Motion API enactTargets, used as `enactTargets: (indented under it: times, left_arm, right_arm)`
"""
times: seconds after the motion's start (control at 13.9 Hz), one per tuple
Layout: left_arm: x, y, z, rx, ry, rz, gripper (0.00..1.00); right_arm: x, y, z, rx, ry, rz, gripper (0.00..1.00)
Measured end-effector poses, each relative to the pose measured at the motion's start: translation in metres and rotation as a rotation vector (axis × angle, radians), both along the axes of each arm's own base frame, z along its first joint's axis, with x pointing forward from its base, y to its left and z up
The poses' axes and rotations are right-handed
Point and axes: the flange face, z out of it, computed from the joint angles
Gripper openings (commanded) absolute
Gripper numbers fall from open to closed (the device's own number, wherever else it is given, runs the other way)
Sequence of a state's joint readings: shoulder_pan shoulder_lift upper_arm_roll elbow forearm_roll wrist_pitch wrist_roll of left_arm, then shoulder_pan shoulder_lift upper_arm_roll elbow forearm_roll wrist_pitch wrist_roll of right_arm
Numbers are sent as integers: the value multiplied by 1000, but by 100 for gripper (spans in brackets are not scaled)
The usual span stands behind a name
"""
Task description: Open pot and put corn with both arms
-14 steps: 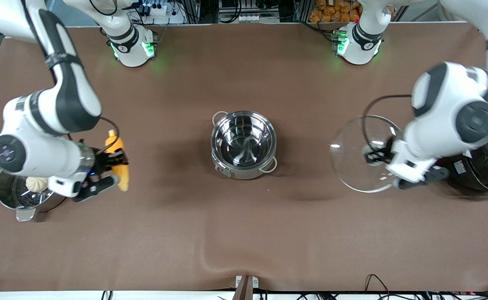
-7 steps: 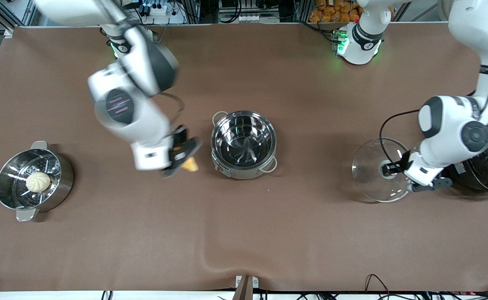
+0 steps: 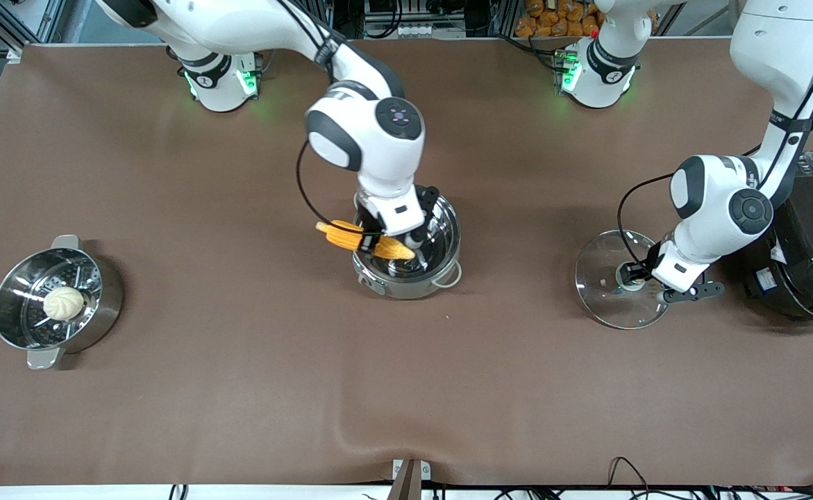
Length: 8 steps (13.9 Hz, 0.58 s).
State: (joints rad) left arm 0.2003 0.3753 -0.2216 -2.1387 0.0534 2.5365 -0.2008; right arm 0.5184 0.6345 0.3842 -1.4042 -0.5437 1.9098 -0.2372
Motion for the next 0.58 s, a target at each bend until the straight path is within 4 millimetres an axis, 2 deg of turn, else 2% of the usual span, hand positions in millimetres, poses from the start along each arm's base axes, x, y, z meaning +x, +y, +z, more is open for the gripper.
enactTargets:
  times: [0.07,0.36,0.5,0.58]
  left_arm:
    - [0,0,0,0,0,-2,100]
    - [4,-2,11,2,-27,-10,100]
    - [9,-2,35,10,-66,-33,100]
    - [12,-2,55,18,-79,-44,100]
  right_arm:
    - [-8,9,-8,-20,-14,16,0]
    - [-38,38,-44,-90,-45,44,0]
    - [-49,48,-56,-117,-69,46,0]
    - [-54,54,-58,-119,-81,34,0]
